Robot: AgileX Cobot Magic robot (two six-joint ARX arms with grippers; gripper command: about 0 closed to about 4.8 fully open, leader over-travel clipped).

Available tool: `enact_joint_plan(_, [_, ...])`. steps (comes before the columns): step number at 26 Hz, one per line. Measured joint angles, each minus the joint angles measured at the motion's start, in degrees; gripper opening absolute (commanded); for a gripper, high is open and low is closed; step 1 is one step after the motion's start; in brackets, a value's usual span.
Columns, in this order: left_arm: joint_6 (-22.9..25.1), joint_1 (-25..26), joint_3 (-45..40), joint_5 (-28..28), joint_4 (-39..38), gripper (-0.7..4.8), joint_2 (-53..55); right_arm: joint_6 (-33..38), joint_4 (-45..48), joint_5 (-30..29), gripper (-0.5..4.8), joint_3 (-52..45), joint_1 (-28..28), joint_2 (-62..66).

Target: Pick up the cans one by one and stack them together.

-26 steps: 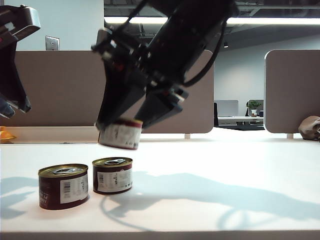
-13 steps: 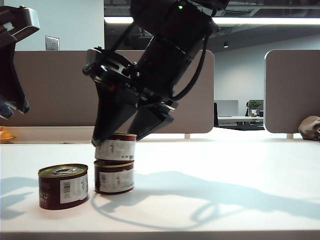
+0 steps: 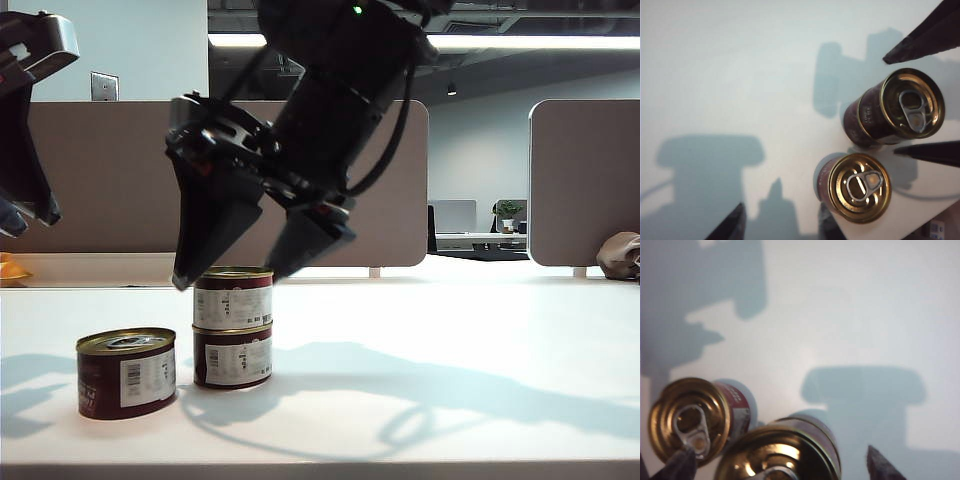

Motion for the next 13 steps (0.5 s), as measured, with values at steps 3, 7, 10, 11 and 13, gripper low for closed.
enact_joint_plan(3, [-0.17, 0.02, -0.04, 0.00, 0.09, 1.83, 0.00, 0.07, -2.10, 0.04, 4.72, 2.62, 0.04, -0.15])
enact_joint_plan(7, [-0.20, -0.04, -2.67, 0.07, 2.62, 1.85, 0.39, 0.02, -6.64, 2.29, 4.71, 5.42, -0.02, -3.41])
enact_joint_plan(10, [-0.35, -0.07, -4.11, 2.23, 4.81, 1.99, 2.32, 0.04, -7.43, 4.81, 4.68, 5.62, -0.11, -7.17])
enact_joint_plan(11, [-0.39, -0.09, -4.24, 3.37, 5.55, 2.73, 3.28, 0.04, -7.91, 5.57, 4.59, 5.66, -0.20, -8.07])
enact_joint_plan(13, [-1.51, -0.33, -4.26, 5.68, 8.24, 3.10, 7.43, 0.02, -11.32, 8.02, 4.58, 5.64, -0.28, -11.98])
